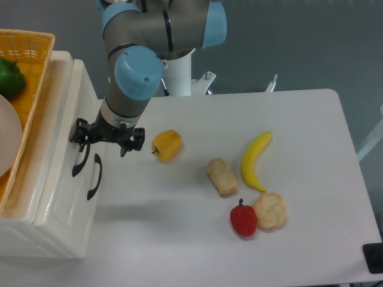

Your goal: Slide open the top white drawer

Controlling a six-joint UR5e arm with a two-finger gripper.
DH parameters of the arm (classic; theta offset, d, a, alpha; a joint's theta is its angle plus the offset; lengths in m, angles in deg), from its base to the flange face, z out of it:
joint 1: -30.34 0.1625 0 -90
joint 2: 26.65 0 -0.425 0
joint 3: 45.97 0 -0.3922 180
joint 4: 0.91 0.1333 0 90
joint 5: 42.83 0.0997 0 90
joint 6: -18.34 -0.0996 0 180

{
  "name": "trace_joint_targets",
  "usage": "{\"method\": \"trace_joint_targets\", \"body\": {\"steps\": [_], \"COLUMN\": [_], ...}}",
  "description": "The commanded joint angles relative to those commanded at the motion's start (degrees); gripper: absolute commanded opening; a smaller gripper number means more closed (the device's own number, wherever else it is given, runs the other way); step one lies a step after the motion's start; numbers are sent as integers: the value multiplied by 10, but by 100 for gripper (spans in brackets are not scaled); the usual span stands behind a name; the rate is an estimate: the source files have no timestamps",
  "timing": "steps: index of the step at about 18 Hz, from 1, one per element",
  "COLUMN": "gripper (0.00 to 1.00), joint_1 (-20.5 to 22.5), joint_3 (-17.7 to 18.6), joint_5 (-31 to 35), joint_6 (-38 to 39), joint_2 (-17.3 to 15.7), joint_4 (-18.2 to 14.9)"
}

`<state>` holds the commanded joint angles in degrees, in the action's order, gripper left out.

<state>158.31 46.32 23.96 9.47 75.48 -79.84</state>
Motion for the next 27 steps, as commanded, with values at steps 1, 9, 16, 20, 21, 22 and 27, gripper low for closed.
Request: {"method": "trace_joint_targets", "body": {"steps": [1,9,16,20,21,22,27], "gripper": [100,100,100,100,100,100,100], "joint_1": [-1,-3,-4,-4,-4,-4,-4], "joint_3": [1,2,1,1,1,1,0], "joint_5": [3,11,13,14,14,20,39], "joint_6": [-1,-1,-1,-2,-2,-2,-3], "joint_2": [1,4,11,12,12,12,12], "joint_4": [0,1,2,4,4,4,1]}}
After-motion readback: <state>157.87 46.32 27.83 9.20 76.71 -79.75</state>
